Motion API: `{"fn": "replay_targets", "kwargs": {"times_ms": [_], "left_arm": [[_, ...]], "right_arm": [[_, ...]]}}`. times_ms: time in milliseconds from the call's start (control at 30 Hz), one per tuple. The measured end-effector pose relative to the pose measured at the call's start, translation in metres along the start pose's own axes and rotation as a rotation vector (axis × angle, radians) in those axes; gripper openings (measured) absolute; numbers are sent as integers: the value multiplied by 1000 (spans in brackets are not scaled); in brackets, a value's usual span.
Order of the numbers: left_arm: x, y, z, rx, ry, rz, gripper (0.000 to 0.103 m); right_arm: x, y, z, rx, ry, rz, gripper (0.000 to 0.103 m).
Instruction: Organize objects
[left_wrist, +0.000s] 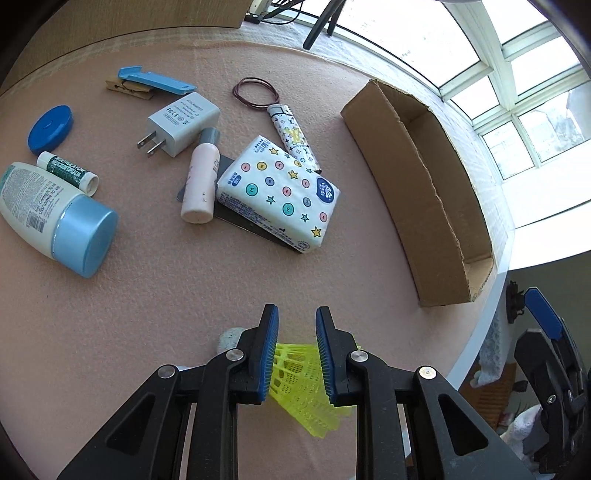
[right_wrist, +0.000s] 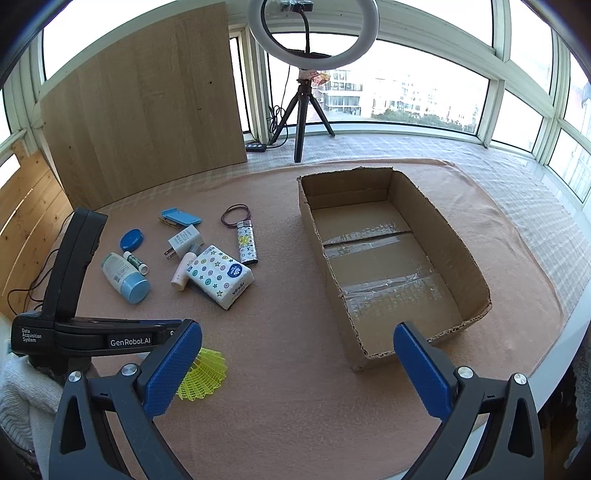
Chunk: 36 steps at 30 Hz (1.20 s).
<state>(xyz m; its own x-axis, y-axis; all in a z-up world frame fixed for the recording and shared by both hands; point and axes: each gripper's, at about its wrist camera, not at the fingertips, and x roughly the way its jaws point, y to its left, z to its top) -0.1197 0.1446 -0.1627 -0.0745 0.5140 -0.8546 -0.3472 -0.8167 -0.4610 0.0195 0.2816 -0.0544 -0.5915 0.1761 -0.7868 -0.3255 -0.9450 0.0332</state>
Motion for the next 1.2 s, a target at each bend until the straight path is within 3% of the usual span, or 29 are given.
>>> {"fn": "replay_targets", "kwargs": {"times_ms": [167, 333, 600, 667, 733, 833, 1200], "left_arm": [[-21, -8, -12, 15, -67, 45, 23], [-56, 14, -22, -32, -154, 101, 26], [-73, 40, -68, -103, -156, 119, 29], [-71, 40, -78, -106, -152, 120, 39], [-65, 33, -82, -94, -158, 122, 58], [-62, 25, -87, -80, -159, 110, 71], [-47, 18, -87, -108, -168, 68, 72]], "right_arm": [[3, -5, -1, 9, 10, 10, 103], [13, -8, 3, -15, 37, 53, 102], [37, 12, 16, -149, 99, 166, 102], [44, 20, 17, -191, 122, 198, 102], [53, 27, 17, -226, 158, 229, 103], [65, 38, 16, -273, 223, 292, 103], [100, 61, 11, -331, 371, 403, 102]]}}
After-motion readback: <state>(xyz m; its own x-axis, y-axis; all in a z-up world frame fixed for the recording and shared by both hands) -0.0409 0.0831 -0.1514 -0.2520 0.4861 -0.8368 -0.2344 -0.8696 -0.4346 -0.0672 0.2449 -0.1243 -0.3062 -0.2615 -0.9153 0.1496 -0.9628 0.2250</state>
